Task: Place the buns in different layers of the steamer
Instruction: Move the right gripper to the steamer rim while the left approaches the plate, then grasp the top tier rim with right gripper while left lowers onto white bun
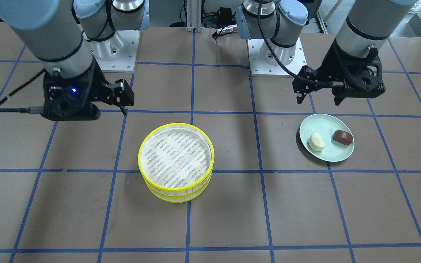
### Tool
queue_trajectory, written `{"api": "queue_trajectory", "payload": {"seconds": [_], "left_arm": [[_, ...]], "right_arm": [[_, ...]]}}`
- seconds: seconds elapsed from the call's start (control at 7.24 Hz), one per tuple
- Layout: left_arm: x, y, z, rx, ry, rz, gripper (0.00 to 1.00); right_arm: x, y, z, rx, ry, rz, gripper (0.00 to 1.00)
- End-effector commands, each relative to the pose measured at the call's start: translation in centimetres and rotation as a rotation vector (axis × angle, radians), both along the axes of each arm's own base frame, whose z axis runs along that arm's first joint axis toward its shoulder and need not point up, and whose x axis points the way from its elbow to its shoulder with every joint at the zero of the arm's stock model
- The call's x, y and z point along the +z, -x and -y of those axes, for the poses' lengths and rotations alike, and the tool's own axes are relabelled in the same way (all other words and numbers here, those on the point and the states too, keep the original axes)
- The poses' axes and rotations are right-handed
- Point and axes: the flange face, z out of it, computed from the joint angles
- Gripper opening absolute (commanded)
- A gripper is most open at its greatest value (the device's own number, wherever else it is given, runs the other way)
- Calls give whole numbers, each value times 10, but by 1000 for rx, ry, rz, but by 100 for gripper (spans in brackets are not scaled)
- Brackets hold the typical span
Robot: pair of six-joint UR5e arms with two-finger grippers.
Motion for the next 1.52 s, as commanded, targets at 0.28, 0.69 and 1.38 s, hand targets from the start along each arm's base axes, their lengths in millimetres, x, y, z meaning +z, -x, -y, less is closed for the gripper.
{"api": "queue_trajectory", "payload": {"seconds": [0.28,0.69,1.38], "left_arm": [[-123,-77,8,40,-142,10,100],[-183,-103,18,85,-251,-3,99],[-254,-127,18,124,-371,-51,94]], "right_arm": [[-169,-37,22,-4,-40,-13,100],[-188,-35,18,-3,-30,-19,98],[-182,-34,19,-9,-21,-19,0]]}}
